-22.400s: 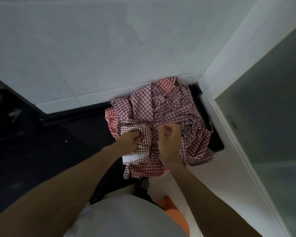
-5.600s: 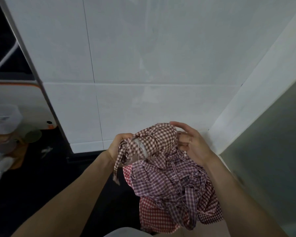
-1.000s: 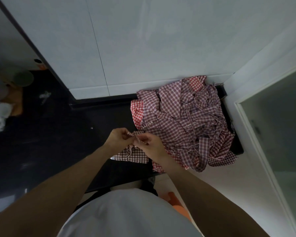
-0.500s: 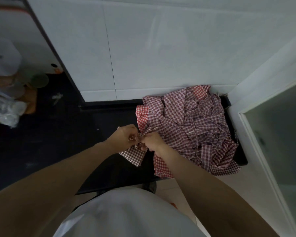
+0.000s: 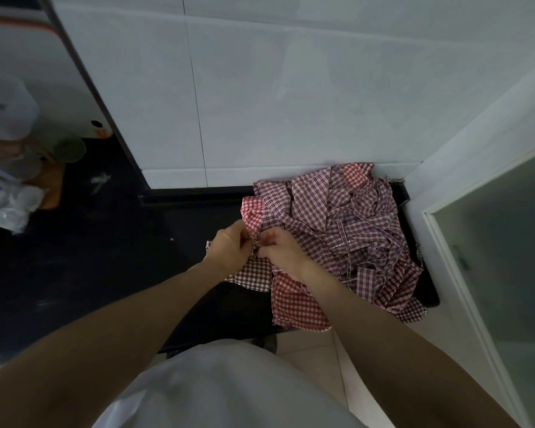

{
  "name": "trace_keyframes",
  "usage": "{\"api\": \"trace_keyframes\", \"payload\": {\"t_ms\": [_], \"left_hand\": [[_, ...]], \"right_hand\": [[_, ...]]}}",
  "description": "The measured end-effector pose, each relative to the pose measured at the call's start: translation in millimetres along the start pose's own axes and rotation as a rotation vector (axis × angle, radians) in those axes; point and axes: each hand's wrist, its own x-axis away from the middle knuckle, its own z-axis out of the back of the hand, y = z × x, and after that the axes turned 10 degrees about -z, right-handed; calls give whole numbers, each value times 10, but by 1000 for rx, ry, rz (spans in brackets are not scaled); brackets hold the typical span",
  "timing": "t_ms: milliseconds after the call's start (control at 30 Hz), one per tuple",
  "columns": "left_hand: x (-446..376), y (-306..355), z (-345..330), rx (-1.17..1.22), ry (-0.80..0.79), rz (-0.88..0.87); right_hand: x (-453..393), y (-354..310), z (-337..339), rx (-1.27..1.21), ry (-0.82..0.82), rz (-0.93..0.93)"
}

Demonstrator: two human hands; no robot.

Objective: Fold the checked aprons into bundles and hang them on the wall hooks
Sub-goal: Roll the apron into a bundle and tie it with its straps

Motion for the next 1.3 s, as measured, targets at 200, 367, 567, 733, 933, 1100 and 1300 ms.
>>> {"api": "trace_keyframes", "payload": {"t_ms": [200,367,567,733,933,1100,1300], "left_hand": [[-116,21,72,283,-245,401],[-9,-41,36,373,-220,511],[63,-43,-23,311,-169,457],[106,-71,-73,260,-141,392],[196,-116,-77,231,-63,289],[368,-353,-36,139,42,318],[498,-480,16,213,113,366]], "right_hand": [[1,290,-112,170,145,157],[60,410,-247,171,272,284],[79,439,-302,176,283,229],[13,452,-176,323,65,125],[4,510,-62,235,1,88],[-35,614,-15,172,42,-54],[-46,730,-37,-209,-2,-232]]}}
